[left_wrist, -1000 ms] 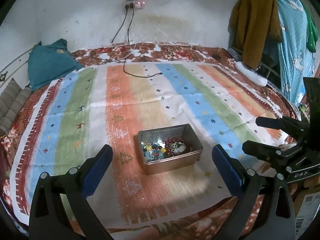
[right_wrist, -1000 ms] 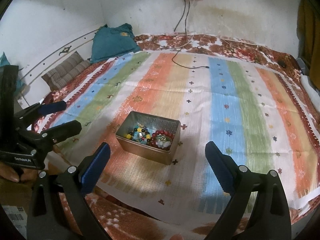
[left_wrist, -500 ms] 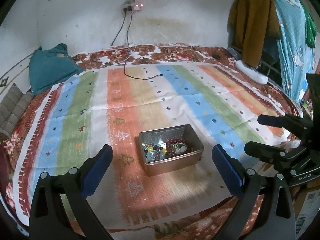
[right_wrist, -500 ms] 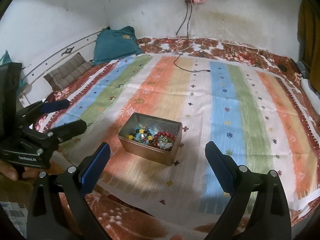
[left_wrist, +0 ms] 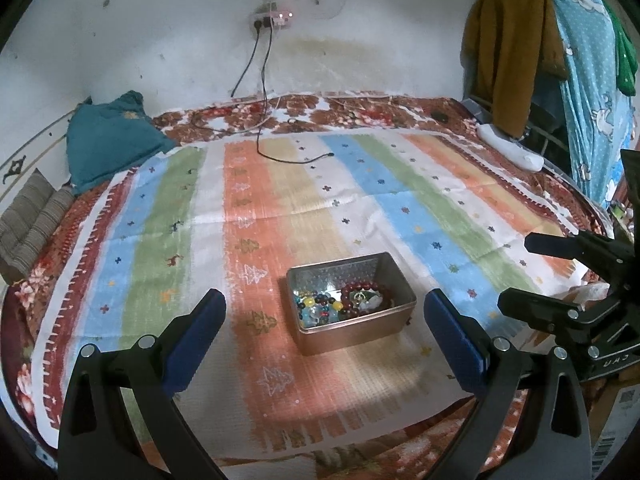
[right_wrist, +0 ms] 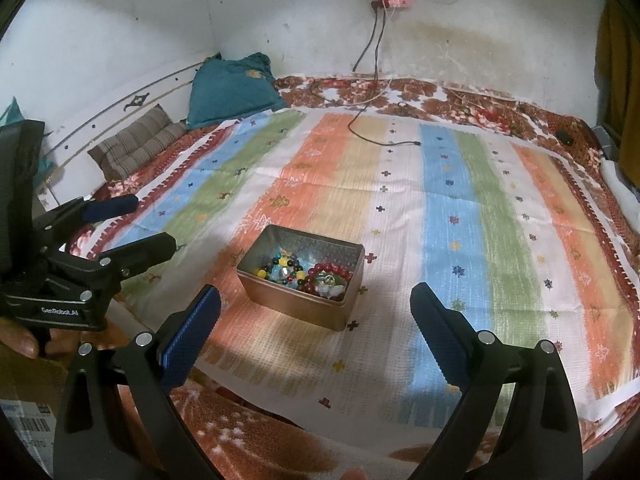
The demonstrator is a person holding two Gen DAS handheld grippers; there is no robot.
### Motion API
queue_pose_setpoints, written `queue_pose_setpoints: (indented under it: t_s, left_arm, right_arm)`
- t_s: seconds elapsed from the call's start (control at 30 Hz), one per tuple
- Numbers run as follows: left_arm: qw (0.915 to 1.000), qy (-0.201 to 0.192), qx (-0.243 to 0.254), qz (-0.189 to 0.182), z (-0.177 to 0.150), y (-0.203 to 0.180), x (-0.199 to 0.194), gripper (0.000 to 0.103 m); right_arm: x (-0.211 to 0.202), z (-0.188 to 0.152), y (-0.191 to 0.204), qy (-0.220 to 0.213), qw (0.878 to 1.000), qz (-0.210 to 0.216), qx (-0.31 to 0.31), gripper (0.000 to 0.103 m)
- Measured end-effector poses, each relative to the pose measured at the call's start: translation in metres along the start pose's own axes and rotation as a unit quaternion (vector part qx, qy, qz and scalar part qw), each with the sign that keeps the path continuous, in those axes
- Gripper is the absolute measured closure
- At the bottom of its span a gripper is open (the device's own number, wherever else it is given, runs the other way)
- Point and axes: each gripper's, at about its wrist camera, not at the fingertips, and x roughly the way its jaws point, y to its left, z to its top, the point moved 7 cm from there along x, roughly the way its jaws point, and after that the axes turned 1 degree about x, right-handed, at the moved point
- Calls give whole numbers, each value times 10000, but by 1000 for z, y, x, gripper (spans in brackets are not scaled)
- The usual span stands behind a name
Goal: Organize jewelry
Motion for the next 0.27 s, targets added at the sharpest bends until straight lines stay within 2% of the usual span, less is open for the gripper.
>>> queue_pose_setpoints:
  t_s: [0.27]
  left_arm:
    - [10000,-37,13,8,0,1,-2,6]
  right_arm:
    - [-2,-1,-1,13,10000,8,-12,7]
